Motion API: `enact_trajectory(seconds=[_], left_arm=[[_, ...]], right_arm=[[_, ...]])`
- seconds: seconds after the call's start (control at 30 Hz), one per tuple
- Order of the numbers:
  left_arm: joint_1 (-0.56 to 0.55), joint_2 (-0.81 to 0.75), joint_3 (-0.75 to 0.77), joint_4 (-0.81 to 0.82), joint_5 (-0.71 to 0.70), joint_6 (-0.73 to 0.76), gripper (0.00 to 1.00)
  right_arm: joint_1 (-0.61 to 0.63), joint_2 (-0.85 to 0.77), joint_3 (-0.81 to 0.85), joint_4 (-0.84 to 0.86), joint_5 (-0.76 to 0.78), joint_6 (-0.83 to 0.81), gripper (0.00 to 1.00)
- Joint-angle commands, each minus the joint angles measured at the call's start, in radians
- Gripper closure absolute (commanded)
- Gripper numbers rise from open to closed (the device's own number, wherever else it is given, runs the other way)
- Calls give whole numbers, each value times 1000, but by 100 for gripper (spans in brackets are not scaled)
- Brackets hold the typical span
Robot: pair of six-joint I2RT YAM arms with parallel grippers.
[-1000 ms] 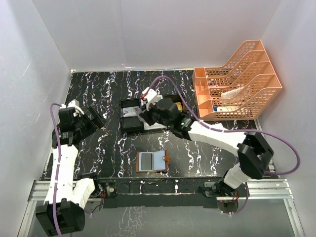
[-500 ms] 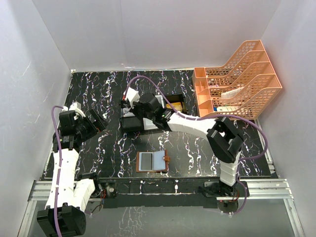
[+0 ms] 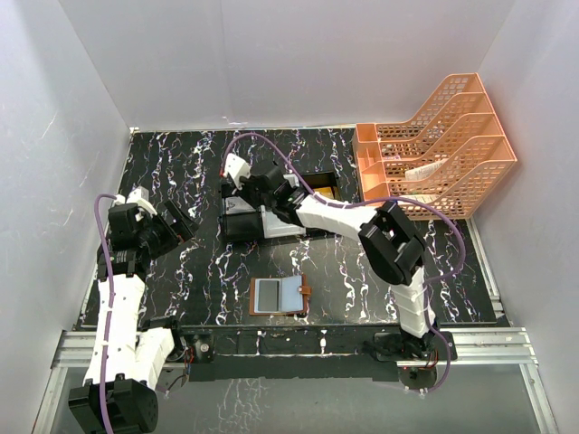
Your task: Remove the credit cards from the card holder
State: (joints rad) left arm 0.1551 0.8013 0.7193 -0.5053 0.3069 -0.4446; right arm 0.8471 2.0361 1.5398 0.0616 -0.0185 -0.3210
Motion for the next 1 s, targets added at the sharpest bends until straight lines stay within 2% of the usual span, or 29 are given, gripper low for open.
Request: enact_trajectory(seconds=[0.0,0.57,0.83,0.97], left_arm=[[5,-17,-4,12,31,19,1],[5,-19,-12,25,49,22,1],[4,-20,-17,31,57,24,1],[5,-20,-17,33,58,24,1]], right_arm=[[-5,29,70,11,8,-86,100],[1,190,200,6,95,-274,100],[24,244,210,48,168,-361,100],[35,250,205,52,184,-377,92]])
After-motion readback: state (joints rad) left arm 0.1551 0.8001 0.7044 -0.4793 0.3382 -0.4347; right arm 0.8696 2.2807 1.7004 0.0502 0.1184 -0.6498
